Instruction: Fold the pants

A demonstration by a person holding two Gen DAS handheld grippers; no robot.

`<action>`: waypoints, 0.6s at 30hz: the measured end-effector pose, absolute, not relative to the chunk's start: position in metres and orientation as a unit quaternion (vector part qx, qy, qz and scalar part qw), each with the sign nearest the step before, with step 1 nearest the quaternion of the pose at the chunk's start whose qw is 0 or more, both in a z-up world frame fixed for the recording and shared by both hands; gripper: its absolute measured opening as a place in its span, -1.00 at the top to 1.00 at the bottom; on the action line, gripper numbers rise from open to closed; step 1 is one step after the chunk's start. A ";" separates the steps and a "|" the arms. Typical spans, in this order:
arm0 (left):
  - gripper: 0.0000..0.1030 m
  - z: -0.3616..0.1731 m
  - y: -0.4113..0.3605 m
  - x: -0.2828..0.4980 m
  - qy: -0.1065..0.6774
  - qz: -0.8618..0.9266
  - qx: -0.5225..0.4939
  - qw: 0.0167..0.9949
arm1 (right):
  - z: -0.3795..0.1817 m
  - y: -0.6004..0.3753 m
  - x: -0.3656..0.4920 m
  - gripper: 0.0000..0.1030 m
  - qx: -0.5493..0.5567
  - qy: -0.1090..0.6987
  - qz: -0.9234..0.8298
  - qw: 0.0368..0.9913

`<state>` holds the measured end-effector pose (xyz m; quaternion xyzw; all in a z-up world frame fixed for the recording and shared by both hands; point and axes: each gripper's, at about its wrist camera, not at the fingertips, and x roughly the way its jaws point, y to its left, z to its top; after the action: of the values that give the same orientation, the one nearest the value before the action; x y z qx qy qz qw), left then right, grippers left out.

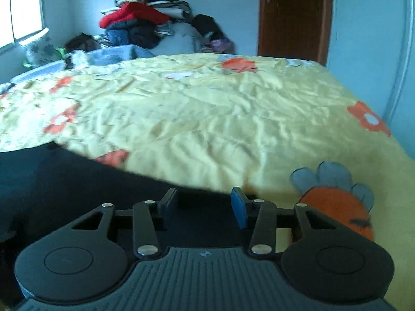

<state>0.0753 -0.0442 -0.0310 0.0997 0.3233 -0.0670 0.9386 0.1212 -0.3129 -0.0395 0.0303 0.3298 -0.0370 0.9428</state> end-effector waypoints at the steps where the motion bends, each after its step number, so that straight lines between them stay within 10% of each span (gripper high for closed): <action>1: -1.00 -0.031 -0.042 0.070 0.321 -0.069 0.101 0.939 | -0.037 -0.314 0.121 0.15 0.032 0.331 -0.045 0.942; 18: -0.98 -0.012 0.017 0.027 0.295 -0.046 0.067 0.952 | -0.042 -0.248 0.004 -0.30 0.035 0.302 -0.003 0.953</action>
<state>0.0273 0.0173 -0.0125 0.0672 0.2947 -0.0458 0.9521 0.0045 -0.2480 -0.0421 0.0354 0.3016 -0.0031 0.9528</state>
